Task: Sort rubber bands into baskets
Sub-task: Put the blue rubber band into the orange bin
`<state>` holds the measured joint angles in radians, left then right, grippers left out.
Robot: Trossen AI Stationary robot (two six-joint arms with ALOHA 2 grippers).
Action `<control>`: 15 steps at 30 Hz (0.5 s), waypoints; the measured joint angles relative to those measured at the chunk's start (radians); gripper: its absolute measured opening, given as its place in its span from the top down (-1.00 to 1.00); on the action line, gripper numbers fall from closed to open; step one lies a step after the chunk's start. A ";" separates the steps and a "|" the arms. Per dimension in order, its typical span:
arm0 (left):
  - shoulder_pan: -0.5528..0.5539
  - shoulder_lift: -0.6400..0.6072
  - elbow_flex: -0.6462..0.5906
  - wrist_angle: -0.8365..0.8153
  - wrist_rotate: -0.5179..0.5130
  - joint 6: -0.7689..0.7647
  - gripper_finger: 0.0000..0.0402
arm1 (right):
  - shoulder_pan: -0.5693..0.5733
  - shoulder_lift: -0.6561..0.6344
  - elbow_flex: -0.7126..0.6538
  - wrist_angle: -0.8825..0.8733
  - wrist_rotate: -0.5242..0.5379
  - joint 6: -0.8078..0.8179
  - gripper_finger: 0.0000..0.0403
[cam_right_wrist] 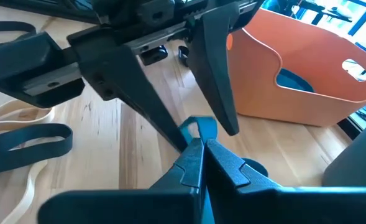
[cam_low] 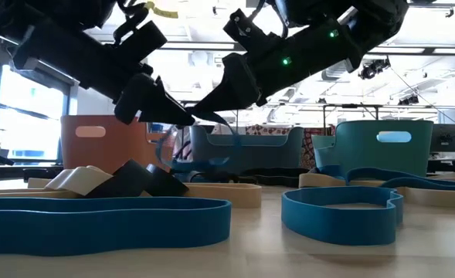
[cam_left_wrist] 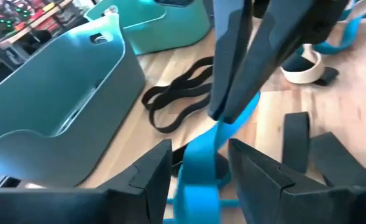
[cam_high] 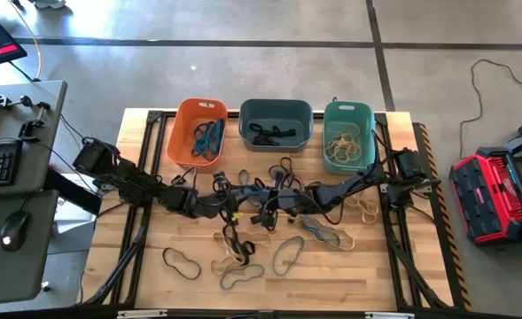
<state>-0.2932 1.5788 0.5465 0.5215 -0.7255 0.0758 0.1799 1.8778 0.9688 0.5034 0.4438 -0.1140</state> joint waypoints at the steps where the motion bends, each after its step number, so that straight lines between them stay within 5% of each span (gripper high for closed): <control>1: 0.000 0.000 0.000 0.000 -0.001 0.008 0.32 | 0.000 0.000 0.000 0.000 0.000 -0.001 1.00; 9: -0.002 -0.001 0.000 -0.001 -0.025 0.083 0.93 | 0.000 0.000 0.000 -0.001 -0.048 0.001 1.00; 15: -0.001 -0.034 0.000 -0.053 -0.085 0.086 0.99 | -0.006 0.000 0.001 -0.017 -0.025 0.039 0.98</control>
<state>-0.2944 1.5446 0.5461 0.4689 -0.8104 0.1619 0.1738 1.8778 0.9695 0.4865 0.4191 -0.0749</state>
